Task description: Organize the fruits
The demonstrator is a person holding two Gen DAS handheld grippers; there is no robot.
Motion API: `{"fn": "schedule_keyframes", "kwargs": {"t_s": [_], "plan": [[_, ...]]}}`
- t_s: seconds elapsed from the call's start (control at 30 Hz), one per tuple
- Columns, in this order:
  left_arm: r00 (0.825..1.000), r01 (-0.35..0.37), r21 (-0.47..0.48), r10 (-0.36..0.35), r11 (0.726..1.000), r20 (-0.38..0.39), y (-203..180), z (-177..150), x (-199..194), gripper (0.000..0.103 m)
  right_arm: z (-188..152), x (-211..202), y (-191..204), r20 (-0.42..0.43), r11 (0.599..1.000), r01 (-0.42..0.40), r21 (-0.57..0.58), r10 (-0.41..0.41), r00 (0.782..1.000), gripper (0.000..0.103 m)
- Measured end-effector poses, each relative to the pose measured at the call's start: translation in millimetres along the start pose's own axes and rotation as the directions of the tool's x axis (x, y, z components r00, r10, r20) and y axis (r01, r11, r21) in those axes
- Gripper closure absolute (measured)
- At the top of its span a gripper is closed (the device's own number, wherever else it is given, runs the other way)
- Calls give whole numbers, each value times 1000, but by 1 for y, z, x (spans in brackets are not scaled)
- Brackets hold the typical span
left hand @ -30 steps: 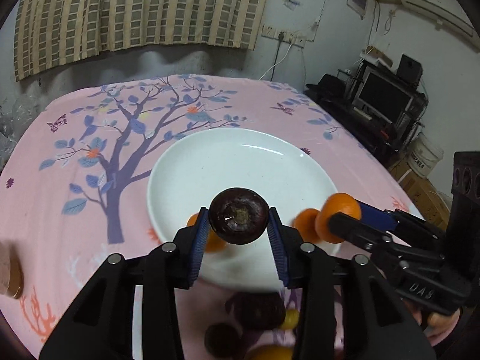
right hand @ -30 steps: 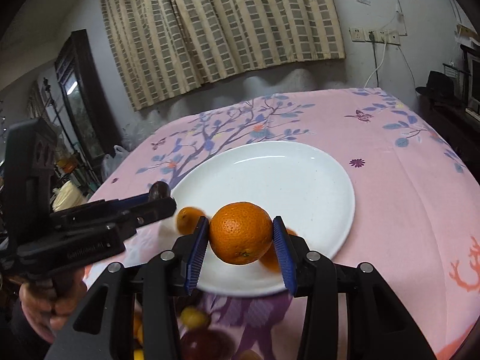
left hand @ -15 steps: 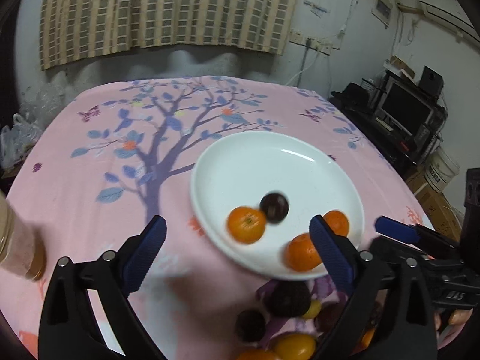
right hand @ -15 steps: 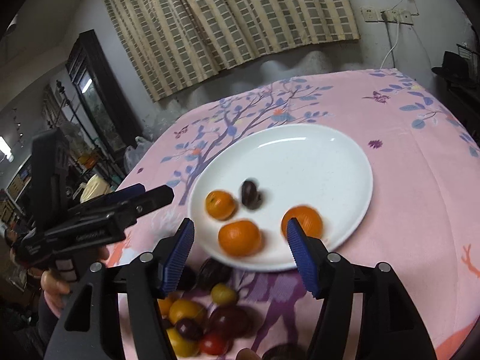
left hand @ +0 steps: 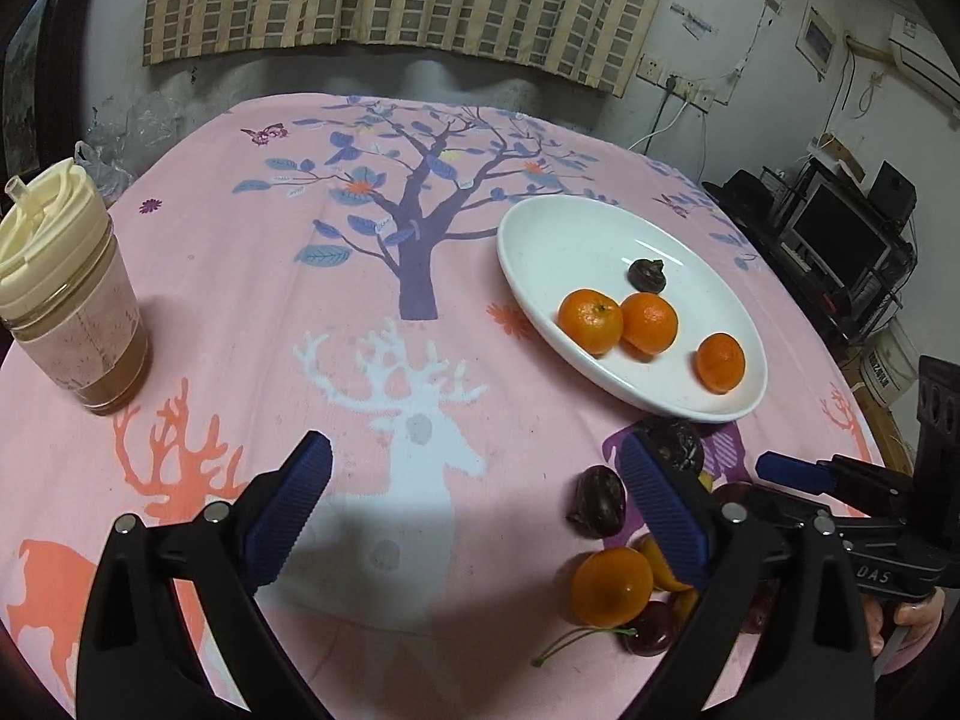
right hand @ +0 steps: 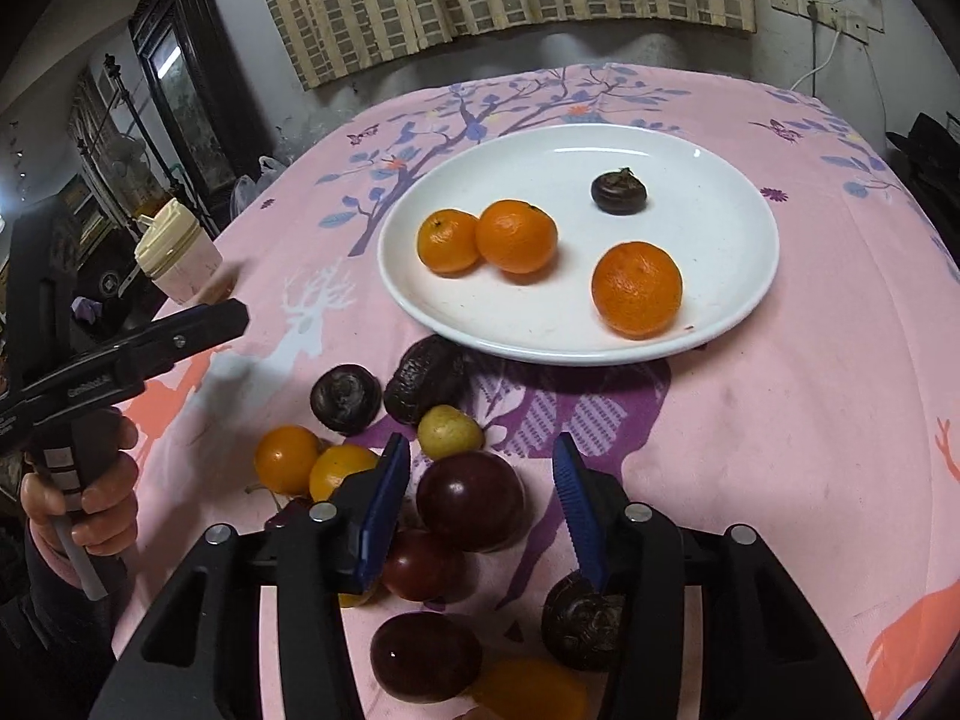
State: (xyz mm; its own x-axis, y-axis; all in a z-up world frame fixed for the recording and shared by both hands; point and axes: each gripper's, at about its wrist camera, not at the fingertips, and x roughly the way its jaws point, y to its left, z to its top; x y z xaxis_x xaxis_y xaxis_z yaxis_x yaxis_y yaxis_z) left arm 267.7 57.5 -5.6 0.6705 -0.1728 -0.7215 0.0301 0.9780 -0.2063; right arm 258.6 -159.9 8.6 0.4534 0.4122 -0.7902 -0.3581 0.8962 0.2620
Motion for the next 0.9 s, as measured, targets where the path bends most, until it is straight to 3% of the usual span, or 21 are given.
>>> {"fn": "schedule_keyframes", "kwargs": {"t_s": [0.47,0.53,0.7,0.9], "plan": [[1000,6,58,-6,998,2,-12,-7,-8,8,-7,22,-7,-101,997,-57,48,62,993,55],[1000,13,74,-12,997,-5,-14,-9,-8,8,-7,21,-4,-94,997,-62,39,65,993,62],[992,111,147,-102,983,-67,-24,-18,-6,8,-4,11,-14,-51,988,-113,109,119,992,62],[977,192,248,-161,949,-142,-47,-38,0,33,-1,5,-18,-21,990,-81,112,83,996,62]]}}
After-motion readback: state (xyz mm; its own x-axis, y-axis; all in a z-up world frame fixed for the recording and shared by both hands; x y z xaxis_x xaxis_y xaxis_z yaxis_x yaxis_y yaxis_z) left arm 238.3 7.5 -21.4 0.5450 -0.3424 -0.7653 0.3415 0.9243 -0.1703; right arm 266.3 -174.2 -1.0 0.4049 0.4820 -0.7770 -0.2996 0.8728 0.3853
